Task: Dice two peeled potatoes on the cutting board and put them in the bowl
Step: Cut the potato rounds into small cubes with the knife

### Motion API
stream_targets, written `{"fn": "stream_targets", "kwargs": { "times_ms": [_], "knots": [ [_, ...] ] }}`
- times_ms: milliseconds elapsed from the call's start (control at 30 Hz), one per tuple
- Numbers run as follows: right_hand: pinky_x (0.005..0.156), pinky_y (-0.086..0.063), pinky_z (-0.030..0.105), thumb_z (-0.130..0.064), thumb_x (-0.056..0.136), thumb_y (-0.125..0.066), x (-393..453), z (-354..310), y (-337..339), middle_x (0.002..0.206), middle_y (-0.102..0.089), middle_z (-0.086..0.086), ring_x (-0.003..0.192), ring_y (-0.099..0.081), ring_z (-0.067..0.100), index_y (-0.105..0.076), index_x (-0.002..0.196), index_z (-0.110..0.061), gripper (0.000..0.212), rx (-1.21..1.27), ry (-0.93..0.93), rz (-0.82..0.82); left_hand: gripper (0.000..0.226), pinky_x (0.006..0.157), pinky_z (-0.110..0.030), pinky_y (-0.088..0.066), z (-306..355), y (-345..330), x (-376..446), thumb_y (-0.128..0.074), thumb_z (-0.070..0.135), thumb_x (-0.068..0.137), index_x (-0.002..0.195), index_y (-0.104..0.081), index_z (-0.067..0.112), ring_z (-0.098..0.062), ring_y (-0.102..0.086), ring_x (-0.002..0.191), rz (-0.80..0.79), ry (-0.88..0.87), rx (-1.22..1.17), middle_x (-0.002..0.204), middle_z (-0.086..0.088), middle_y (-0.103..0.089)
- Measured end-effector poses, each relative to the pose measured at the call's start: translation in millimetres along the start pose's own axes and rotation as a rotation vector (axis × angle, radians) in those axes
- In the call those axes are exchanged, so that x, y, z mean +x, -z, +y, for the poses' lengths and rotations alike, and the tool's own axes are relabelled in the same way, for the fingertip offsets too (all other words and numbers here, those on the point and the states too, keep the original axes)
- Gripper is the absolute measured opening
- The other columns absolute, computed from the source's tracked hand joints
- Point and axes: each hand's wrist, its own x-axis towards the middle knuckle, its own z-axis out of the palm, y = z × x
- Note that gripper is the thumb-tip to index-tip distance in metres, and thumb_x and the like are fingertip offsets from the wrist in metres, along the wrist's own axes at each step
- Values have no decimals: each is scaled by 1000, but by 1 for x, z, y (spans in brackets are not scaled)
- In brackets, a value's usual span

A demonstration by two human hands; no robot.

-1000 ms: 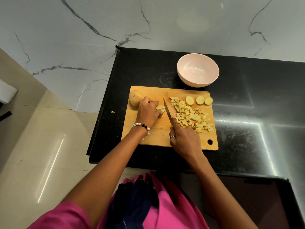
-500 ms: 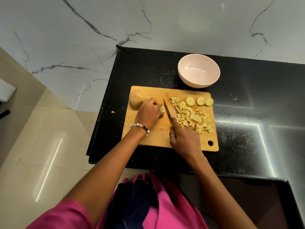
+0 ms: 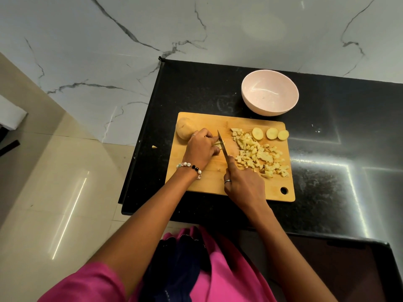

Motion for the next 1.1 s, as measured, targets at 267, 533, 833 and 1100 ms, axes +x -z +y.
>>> {"fn": "stream_targets", "kwargs": {
  "times_ms": [267,533,833,1100],
  "knots": [
    [57,-34,33,-21,98,-33,5,-11,-3,93,-63,15,80,-60,35,-12,151,-14,58,-80,4,-21,41,86,-23,-37,-2,-2,2,-69,25,82,119,-65,9,-20,-50,104,28,12,-22,109,-6,-59],
    [56,-34,33,-18,98,-31,-24,-8,-8,91,-62,13,65,-49,29,-1,152,-10,62,-124,5,-89,34,75,-25,-37,-3,-6,-3,-71,22,80,109,-69,3,-26,-53,93,88,-8,-66,95,-11,-60],
    [59,-38,34,-26,99,-31,-7,1,-2,89,-64,14,79,-61,35,-13,152,-15,56,-11,-110,21,48,88,-32,-42,-5,-7,-14,-73,17,78,121,-61,0,-29,-51,101,111,8,-107,104,-16,-57],
    [59,-35,34,-30,100,-30,-10,-12,2,93,-62,16,83,-59,37,-16,151,-20,54,54,-16,-7,28,79,-34,-47,-2,-11,-14,-64,11,87,114,-67,3,-27,-50,94,164,50,-84,98,-12,-55]
  ]
}}
